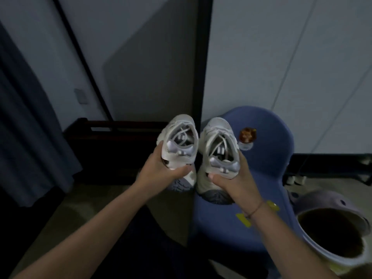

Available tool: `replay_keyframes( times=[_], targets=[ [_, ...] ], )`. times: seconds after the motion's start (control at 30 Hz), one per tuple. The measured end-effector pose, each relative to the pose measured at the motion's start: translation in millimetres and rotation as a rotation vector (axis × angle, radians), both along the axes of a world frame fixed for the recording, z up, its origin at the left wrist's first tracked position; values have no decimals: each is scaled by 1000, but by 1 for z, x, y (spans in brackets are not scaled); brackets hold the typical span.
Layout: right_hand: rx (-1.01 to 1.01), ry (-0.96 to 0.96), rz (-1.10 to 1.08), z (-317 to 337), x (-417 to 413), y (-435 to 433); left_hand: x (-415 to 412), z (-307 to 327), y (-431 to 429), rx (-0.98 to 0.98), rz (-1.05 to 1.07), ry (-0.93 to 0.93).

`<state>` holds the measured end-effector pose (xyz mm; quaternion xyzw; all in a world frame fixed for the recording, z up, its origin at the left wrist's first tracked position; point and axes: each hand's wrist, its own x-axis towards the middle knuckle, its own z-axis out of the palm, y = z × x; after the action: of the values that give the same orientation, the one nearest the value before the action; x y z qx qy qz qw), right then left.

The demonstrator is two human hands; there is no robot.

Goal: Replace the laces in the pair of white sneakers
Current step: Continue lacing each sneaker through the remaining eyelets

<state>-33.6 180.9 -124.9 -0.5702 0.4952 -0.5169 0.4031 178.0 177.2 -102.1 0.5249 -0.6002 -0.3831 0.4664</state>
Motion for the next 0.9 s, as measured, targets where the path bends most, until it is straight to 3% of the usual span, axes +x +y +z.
replay_keyframes(
  times=[0.23,0.53,0.9],
  targets=[
    [-81,-10,166,28,110,-114,107,12,-79,-62,180,46],
    [25,4,172,-38,210,-293,205,-57,-251,74,240,13],
    [165,25,49,-109,243,-360,227,-128,-333,206,239,65]
  ],
)
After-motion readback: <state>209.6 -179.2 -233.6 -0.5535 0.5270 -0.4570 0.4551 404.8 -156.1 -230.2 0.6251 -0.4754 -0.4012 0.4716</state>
